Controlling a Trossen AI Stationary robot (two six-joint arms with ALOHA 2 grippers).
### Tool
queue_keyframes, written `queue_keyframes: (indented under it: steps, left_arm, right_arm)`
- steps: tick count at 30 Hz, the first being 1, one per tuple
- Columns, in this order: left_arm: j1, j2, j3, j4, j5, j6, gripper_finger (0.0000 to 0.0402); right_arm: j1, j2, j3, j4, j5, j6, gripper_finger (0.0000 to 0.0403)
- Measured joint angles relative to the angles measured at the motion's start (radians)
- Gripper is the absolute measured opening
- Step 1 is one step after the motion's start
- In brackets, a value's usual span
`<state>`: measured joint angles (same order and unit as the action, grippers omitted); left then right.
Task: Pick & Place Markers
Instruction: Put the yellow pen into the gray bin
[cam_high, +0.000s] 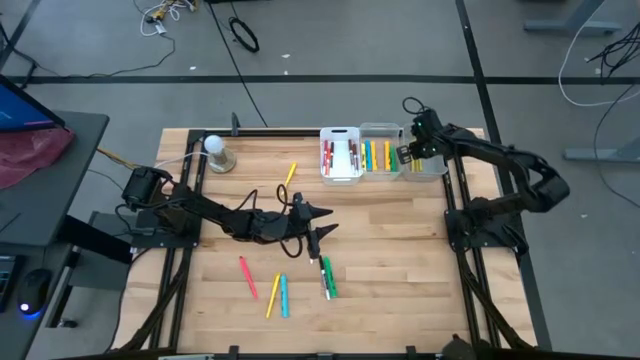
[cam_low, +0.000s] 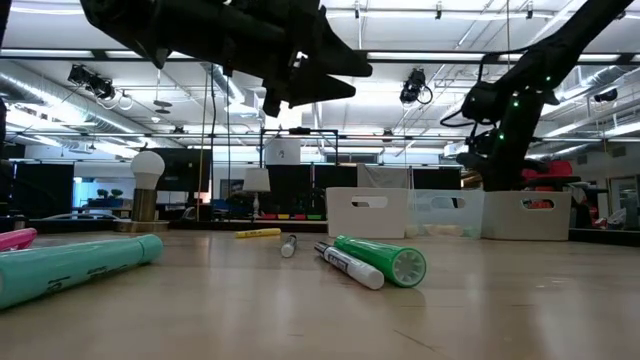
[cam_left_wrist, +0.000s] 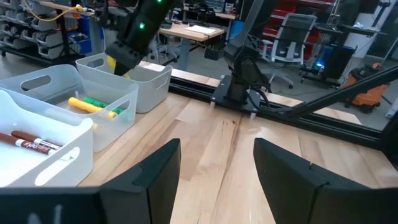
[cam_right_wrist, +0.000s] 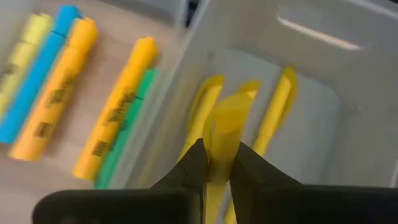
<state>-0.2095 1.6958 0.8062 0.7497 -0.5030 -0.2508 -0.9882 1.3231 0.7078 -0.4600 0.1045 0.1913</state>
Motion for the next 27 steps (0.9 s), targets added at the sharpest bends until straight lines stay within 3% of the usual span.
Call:
queue_keyframes:
  steps: [9,21,27]
  left_arm:
    - [0.0,0.0,0.0,0.0,0.0,-0.002,0.0209]
    - [-0.004,0.0,0.0,0.0,0.0,-0.027,0.0209]
    - [-0.025,0.0,0.0,0.0,0.0,-0.016,0.0209]
  right_arm:
    - [0.003,0.011,0.014,-0.008,0.024,0.037,0.0073]
    - [0.004,0.011,0.011,0.003,0.045,0.088,0.008]
    - [0.004,0.011,0.01,0.014,0.053,0.038,0.013]
